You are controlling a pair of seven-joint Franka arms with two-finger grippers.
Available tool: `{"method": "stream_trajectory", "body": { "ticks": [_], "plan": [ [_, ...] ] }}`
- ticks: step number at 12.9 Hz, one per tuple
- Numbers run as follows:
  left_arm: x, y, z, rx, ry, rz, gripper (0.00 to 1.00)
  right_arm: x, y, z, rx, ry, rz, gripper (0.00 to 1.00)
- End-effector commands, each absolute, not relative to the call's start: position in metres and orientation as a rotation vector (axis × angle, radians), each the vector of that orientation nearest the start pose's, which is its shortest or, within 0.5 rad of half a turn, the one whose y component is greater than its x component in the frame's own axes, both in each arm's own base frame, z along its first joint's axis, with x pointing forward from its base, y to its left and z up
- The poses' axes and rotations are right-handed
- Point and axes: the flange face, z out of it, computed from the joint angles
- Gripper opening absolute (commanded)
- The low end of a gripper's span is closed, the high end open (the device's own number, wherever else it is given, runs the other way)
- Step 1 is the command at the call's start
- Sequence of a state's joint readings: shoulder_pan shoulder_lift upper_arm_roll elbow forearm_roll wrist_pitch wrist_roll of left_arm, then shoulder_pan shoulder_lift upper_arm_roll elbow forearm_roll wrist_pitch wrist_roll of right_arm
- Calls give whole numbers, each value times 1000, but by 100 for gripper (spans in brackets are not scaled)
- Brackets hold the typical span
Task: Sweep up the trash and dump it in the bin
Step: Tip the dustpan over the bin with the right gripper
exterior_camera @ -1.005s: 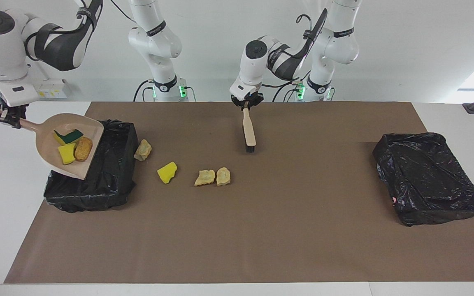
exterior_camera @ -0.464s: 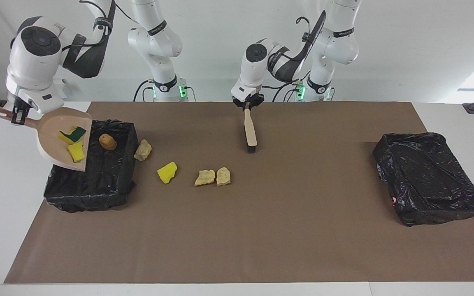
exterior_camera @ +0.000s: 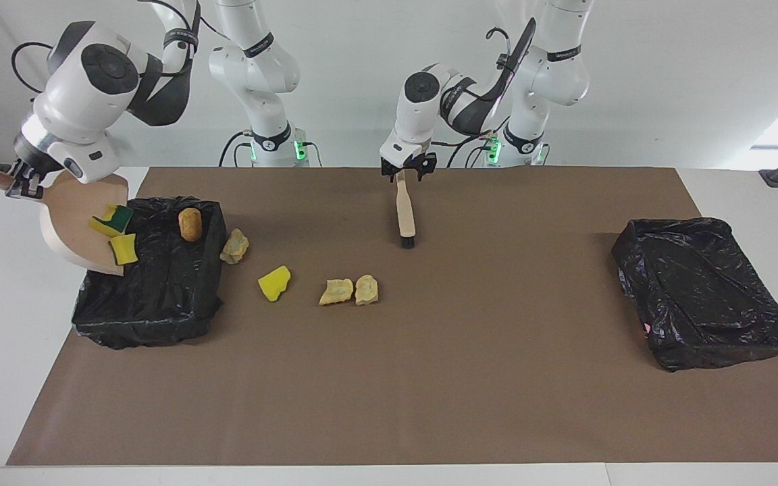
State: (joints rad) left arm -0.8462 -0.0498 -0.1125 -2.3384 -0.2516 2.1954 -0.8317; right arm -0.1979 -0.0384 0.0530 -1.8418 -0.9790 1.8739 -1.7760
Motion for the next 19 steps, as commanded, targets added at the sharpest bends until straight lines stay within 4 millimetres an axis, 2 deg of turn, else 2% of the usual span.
{"method": "stream_trajectory", "body": {
  "ticks": [1, 3, 5, 8, 10, 12, 15, 17, 19],
  "plan": [
    [307, -380, 360, -3187, -180, 325, 100, 544, -121, 586, 1339, 1895, -1010, 0],
    [346, -357, 376, -3196, -250, 291, 100, 543, -120, 594, 1320, 1876, -1027, 0],
    [391, -322, 393, -3196, -243, 171, 100, 541, -120, 609, 1345, 1857, -991, 0],
    [437, -258, 400, -3198, -173, 107, 100, 541, -110, 615, 1511, 1925, -813, 0],
    [458, -213, 408, -3211, -108, 86, 100, 538, -96, 605, 1715, 1911, -675, 0],
    [474, -160, 426, -3212, 58, 119, 100, 534, -86, 595, 1968, 1835, -529, 0],
    [493, -99, 457, -3202, 258, 151, 100, 525, -60, 583, 2312, 1580, -381, 0],
    [506, -71, 494, -3178, 287, 145, 100, 519, -31, 571, 2523, 1356, -306, 0],
    [514, -64, 530, -3178, 308, 163, 100, 521, 5, 562, 2666, 1140, -243, 0]
  ]
}}
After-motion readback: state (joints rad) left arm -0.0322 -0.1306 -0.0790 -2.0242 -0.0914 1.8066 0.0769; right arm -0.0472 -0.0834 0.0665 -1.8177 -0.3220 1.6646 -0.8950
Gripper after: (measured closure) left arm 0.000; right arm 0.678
